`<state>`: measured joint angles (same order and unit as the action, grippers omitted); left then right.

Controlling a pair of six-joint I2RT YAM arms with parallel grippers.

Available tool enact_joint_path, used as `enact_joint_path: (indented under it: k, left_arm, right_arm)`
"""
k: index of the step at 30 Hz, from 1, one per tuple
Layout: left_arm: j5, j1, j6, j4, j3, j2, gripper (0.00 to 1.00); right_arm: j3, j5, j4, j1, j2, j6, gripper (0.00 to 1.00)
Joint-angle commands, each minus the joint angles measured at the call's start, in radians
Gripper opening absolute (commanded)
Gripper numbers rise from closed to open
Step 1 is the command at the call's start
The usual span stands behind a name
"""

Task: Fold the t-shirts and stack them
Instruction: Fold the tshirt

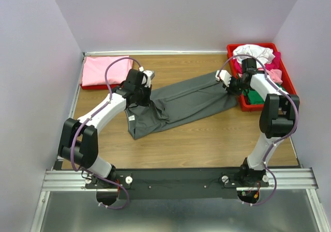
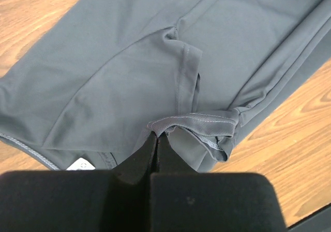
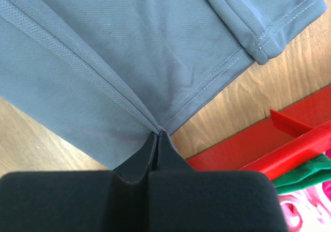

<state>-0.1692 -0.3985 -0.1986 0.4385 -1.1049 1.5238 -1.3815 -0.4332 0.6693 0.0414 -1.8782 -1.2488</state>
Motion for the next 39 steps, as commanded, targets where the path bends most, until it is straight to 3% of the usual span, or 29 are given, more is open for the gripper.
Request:
enact_joint_path:
  k: [1, 39]
  left_arm:
    - [0.053, 0.007, -0.002, -0.014, -0.006, -0.025, 0.0]
    - [0.16, 0.053, -0.012, 0.019, 0.014, -0.071, 0.0]
  right_arm:
    - [-0.03, 0.016, -0.023, 0.006, -0.029, 0.028, 0.01]
    - [-0.062, 0.054, -0.066, 0.005, -0.108, 0.1, 0.01]
